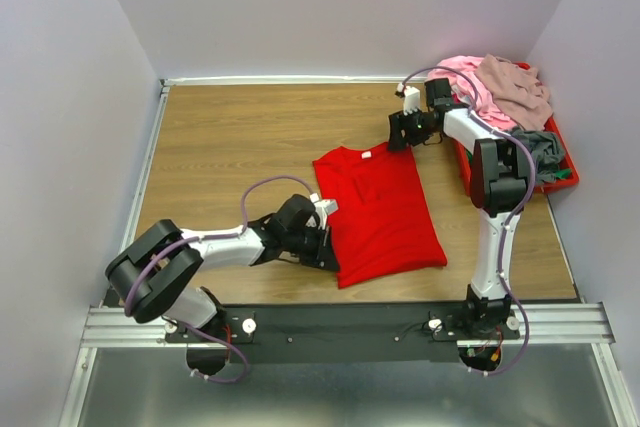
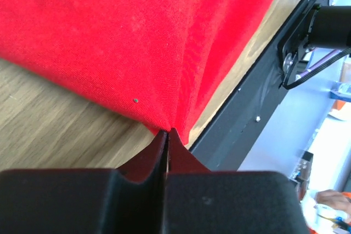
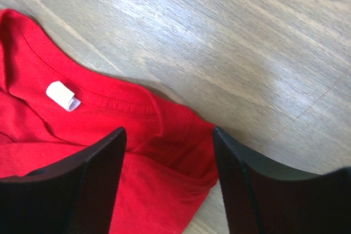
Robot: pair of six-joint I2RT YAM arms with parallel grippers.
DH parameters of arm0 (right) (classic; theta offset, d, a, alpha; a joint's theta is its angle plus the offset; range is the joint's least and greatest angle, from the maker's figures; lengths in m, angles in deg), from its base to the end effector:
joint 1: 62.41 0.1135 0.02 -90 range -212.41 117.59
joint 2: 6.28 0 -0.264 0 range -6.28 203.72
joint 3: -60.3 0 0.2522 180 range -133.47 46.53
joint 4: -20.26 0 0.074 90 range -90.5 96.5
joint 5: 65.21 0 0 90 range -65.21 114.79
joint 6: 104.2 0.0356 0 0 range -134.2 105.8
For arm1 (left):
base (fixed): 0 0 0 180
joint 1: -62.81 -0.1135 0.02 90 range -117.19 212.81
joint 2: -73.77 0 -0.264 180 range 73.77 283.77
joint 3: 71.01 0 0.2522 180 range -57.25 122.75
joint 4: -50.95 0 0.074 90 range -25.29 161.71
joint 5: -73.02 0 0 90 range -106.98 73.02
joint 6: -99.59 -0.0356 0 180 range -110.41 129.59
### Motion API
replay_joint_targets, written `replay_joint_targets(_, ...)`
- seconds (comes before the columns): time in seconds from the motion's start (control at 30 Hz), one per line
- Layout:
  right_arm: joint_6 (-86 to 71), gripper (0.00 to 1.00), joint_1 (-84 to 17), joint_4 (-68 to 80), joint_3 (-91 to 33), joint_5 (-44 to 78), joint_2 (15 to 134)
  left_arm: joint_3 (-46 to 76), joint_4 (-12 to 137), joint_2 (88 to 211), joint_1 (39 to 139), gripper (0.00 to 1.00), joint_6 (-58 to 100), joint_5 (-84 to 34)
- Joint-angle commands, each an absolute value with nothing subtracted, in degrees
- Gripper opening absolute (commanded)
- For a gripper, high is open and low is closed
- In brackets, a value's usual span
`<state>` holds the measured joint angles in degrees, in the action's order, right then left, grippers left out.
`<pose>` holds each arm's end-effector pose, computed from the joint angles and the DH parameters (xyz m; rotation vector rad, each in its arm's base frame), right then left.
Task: Fold and stack the t-shirts
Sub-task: Fold the tshirt
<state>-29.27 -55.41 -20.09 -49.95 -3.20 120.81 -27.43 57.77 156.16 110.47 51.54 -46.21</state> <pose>0.4721 0.0748 0.1624 -0.6543 2.4028 0.5660 0.1589 -0.2002 0.1420 0.4145 2.6397 -1.2551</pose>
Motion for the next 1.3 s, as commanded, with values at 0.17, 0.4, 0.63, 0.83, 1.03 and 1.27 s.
replay_joint_targets(0.17, -33.27, 0.89, -55.73, -20.30, -48.65, -2.81, 117.48, -20.17, 69.26, 145.59, 110.01, 0.50, 45.81, -27.93)
replay_joint_targets(0.4, -40.64, 1.00, -55.74, -23.98, -45.23, -2.54, 104.15, -14.36, 72.98, 134.34, 105.18, 0.98, 35.09, -10.20)
replay_joint_targets(0.63, -57.69, 1.00, -55.73, -35.41, -34.69, -11.41, 91.57, -17.34, 72.00, 143.45, 96.03, 0.83, 41.48, -30.58)
replay_joint_targets(0.83, -59.20, 0.93, -55.65, -37.53, -21.78, -13.26, 85.32, -25.61, 56.46, 148.19, 96.03, 0.69, 50.10, -37.19)
replay_joint_targets(1.03, -55.86, 0.87, -55.65, -37.27, -17.63, -15.03, 79.16, -23.95, 53.20, 155.13, 96.29, 0.68, 50.63, -37.28)
replay_joint_targets(1.27, -54.28, 0.87, -55.65, -36.65, -16.40, -15.64, 77.22, -18.59, 51.17, 167.27, 96.38, 0.55, 50.46, -40.88)
